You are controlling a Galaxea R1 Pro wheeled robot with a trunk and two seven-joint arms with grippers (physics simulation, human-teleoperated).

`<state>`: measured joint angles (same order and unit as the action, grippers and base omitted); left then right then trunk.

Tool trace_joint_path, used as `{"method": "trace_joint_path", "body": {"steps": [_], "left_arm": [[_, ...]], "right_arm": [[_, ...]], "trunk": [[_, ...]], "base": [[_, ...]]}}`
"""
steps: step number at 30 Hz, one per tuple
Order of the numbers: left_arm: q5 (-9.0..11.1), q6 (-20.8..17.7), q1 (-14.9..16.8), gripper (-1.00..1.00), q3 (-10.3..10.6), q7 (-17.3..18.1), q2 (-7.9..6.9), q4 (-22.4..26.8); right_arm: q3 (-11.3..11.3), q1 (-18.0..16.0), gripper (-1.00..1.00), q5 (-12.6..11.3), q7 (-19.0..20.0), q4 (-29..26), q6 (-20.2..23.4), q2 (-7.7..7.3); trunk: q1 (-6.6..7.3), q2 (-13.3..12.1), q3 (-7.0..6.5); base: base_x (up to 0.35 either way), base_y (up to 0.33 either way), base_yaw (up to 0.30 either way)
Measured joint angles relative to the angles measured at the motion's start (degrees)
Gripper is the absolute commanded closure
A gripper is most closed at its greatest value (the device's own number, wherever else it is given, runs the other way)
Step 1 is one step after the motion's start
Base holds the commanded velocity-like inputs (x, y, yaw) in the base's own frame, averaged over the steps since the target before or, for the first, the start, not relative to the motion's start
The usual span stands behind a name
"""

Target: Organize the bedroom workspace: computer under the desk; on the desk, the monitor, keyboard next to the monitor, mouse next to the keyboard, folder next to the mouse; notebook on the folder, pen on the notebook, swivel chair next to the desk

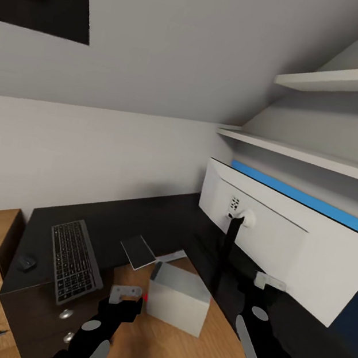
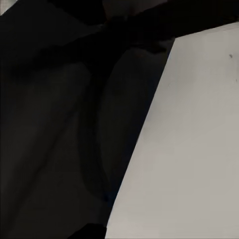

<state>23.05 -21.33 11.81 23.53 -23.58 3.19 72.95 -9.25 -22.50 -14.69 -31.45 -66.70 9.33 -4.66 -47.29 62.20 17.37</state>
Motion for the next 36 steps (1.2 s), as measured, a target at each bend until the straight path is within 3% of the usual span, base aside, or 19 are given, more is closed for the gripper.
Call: {"method": "trace_joint_path", "body": {"steps": [4, 5, 6, 8, 20, 36], "left_arm": [[0.0, 0.0, 0.0, -1.00, 0.0, 0.0, 0.01, 0.0], [0.0, 0.0, 0.0, -1.00, 0.0, 0.0, 0.01, 0.0], [0.1, 0.0, 0.0, -1.00, 0.0, -0.1, 0.07, -0.1], [0.1, 0.0, 0.0, -1.00, 0.0, -0.1, 0.08, -0.3], [0.0, 0.0, 0.0, -1.00, 0.0, -0.1, 0.18, -1.2], [0.1, 0.0, 0.0, -1.00, 0.0, 0.0, 0.25, -1.2]], "right_arm": [[-2.5, 0.0, -1.00, 0.0, -0.1, 0.1, -0.9, -0.06], [-3.1, 0.0, -1.00, 0.0, 0.0, 0.2, -2.2, -0.10], [-6.4, 0.0, -1.00, -0.1, 0.4, 4.0, -6.3, -0.14], [-7.0, 0.0, -1.00, 0.0, 0.5, 4.4, -7.1, -0.16], [-7.6, 0.0, -1.00, 0.0, 0.3, 4.3, -7.4, 0.13], [-7.9, 0.0, -1.00, 0.1, 0.4, 4.6, -7.8, 0.09]], "trunk": [[-0.01, 0.0, 0.00], [-0.02, 0.0, 0.00], [-0.01, 0.0, 0.01], [-0.02, 0.0, 0.00], [-0.02, 0.0, 0.00], [0.00, 0.0, 0.00]], "base": [[0.087, 0.089, 0.000], [0.176, 0.001, 0.000], [0.141, 0.001, 0.000], [0.052, 0.000, 0.000], [0.016, 0.000, 0.000], [0.174, 0.000, 0.000]]}}
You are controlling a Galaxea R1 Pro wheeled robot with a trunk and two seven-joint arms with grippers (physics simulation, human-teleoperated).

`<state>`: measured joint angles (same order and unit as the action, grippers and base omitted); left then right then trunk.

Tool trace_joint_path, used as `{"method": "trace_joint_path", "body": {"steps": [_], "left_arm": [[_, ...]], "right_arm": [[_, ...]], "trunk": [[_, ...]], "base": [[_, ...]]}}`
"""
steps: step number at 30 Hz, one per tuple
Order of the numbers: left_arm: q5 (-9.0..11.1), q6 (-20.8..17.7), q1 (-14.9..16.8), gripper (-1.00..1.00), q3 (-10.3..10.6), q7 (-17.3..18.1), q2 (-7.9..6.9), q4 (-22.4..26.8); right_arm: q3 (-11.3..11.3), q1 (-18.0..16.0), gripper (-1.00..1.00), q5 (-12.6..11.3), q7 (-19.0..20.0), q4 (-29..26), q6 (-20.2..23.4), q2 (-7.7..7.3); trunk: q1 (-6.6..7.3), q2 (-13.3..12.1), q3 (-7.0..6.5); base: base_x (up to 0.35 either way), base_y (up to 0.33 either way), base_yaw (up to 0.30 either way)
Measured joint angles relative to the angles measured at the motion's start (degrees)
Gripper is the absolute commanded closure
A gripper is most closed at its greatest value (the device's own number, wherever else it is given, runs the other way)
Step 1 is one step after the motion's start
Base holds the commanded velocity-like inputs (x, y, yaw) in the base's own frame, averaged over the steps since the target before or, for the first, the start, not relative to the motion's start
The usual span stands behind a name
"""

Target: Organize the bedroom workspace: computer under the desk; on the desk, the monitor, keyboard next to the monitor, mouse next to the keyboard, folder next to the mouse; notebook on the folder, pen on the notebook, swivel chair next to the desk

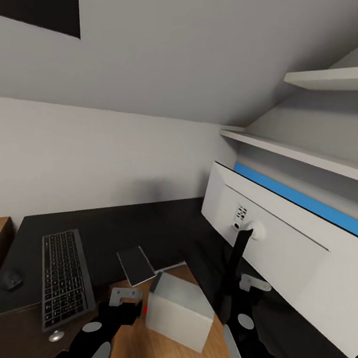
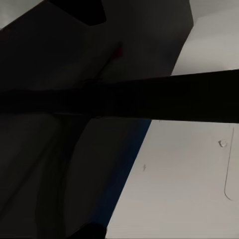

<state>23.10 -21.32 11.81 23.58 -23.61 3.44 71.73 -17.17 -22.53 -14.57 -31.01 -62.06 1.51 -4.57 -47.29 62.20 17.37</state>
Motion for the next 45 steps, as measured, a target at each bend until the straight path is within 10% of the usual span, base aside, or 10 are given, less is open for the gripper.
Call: {"method": "trace_joint_path", "body": {"steps": [45], "left_arm": [[0.0, 0.0, 0.0, -1.00, 0.4, 0.3, 0.09, -0.5]], "right_arm": [[-0.6, 0.0, -1.00, 1.9, 0.0, 3.8, -2.9, -0.08]], "trunk": [[-0.02, 0.0, 0.00]], "base": [[0.112, 0.000, 0.000]]}}
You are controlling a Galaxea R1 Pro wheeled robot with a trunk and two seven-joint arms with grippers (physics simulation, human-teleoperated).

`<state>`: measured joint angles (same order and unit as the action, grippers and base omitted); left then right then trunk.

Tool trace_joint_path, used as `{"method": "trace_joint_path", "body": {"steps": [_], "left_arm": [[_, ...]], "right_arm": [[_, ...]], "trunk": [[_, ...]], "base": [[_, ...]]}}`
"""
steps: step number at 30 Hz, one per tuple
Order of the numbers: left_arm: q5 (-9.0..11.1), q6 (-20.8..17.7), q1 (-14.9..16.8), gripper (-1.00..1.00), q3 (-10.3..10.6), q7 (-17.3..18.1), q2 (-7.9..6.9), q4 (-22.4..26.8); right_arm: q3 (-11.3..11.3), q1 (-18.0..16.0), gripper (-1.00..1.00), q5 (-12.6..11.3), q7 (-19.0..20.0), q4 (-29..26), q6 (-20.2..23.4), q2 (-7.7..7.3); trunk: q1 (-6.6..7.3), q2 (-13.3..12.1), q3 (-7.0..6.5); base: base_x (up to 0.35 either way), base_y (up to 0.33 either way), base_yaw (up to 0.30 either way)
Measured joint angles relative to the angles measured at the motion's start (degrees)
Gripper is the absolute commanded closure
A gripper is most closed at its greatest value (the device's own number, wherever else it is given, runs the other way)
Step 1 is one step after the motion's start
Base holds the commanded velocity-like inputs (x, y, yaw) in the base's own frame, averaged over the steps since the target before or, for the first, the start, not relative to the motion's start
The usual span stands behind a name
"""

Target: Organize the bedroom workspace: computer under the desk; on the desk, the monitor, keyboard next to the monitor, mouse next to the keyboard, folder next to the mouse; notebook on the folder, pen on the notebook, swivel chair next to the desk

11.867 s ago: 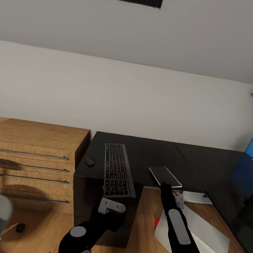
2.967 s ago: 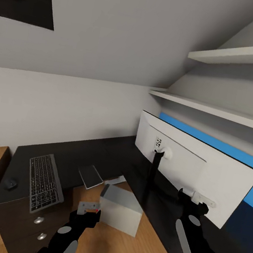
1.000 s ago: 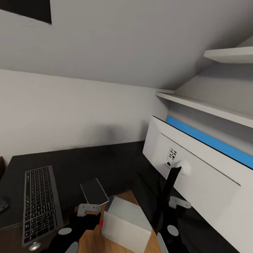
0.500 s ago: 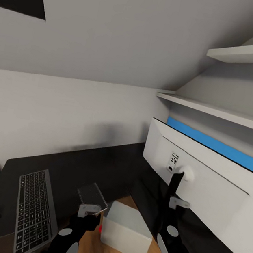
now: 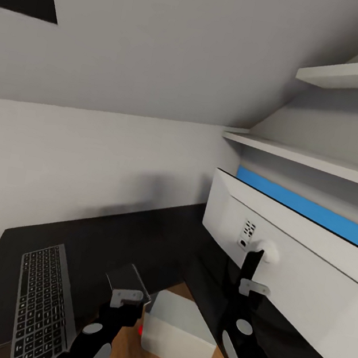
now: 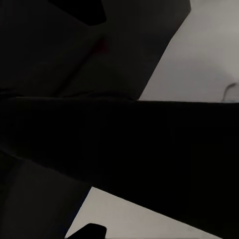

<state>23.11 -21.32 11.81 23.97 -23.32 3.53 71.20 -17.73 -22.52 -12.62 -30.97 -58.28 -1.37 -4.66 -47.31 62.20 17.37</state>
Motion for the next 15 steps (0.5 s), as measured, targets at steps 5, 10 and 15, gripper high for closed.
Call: {"method": "trace_joint_path", "body": {"steps": [5, 10, 15], "left_arm": [[0.1, 0.0, 0.0, -1.00, 0.0, 0.0, 0.00, -0.1], [0.1, 0.0, 0.0, -1.00, 0.0, 0.0, 0.00, -0.1], [0.1, 0.0, 0.0, -1.00, 0.0, 0.0, 0.00, -0.1]], "right_arm": [[0.1, 0.0, -1.00, 0.0, 0.0, 0.0, 0.0, -0.05], [0.2, 0.0, -1.00, 0.0, 0.0, 0.3, 0.0, -0.12], [0.3, 0.0, -1.00, 0.0, 0.0, 1.2, 0.0, -0.21]], "trunk": [[-0.01, 0.0, 0.00], [-0.01, 0.0, 0.00], [-0.01, 0.0, 0.00]], "base": [[0.008, 0.000, 0.000], [0.001, 0.000, 0.000], [0.000, 0.000, 0.000]]}}
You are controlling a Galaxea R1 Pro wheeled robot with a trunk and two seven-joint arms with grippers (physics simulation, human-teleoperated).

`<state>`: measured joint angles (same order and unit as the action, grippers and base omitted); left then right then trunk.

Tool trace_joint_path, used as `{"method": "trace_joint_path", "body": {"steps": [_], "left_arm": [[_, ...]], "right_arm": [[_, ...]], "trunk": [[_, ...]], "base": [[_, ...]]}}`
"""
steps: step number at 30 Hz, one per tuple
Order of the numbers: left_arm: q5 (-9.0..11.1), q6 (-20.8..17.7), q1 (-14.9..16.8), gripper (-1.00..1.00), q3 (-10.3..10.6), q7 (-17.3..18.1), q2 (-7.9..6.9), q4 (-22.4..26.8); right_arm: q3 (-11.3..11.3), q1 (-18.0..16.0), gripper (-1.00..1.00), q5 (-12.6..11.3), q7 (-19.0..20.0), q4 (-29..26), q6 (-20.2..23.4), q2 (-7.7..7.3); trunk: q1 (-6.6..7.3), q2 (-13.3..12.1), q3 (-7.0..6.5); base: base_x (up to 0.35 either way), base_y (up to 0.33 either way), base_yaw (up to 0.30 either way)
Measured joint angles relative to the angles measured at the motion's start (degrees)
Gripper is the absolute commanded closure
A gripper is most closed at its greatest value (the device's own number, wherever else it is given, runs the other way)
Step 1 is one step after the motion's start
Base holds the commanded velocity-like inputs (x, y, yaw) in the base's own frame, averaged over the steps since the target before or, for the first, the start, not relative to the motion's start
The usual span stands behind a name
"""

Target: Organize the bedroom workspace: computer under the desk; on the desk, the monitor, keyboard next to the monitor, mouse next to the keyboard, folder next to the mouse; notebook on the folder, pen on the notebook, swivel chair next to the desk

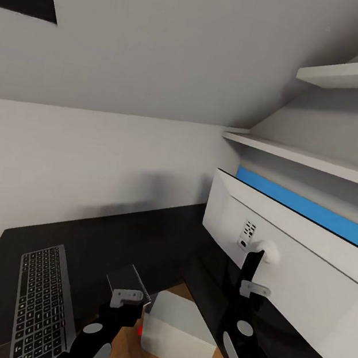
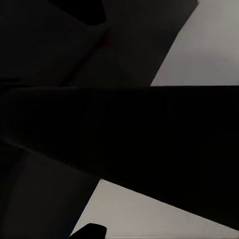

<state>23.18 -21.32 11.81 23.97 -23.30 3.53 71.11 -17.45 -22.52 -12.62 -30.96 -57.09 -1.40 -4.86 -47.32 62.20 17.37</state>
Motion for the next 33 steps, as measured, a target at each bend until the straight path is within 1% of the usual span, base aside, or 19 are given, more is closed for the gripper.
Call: {"method": "trace_joint_path", "body": {"steps": [13, 14, 27, 33], "left_arm": [[0.0, 0.0, 0.0, -1.00, 0.0, 0.0, 0.00, -0.1], [-0.1, 0.0, 0.0, -1.00, 0.0, 0.0, 0.00, -0.1], [-0.1, 0.0, 0.0, -1.00, 0.0, -0.1, 0.00, -0.2], [-0.1, 0.0, 0.0, -1.00, 0.0, -0.1, 0.00, -0.2]], "right_arm": [[0.1, 0.0, -1.00, 0.0, 0.0, 0.3, 0.0, -0.31], [0.1, 0.0, 1.00, 0.0, 0.0, 0.3, 0.0, -0.32], [0.2, 0.0, 1.00, -0.2, -0.1, 0.0, 0.0, -0.49], [0.1, 0.0, 1.00, 0.4, 0.0, -0.1, 0.1, -0.57]], "trunk": [[0.00, 0.0, 0.00], [0.00, 0.0, 0.00], [0.00, 0.0, 0.00], [0.00, 0.0, 0.00]], "base": [[0.066, 0.000, 0.000], [0.005, 0.000, 0.000], [0.000, 0.000, 0.000], [0.000, 0.000, 0.000]]}}
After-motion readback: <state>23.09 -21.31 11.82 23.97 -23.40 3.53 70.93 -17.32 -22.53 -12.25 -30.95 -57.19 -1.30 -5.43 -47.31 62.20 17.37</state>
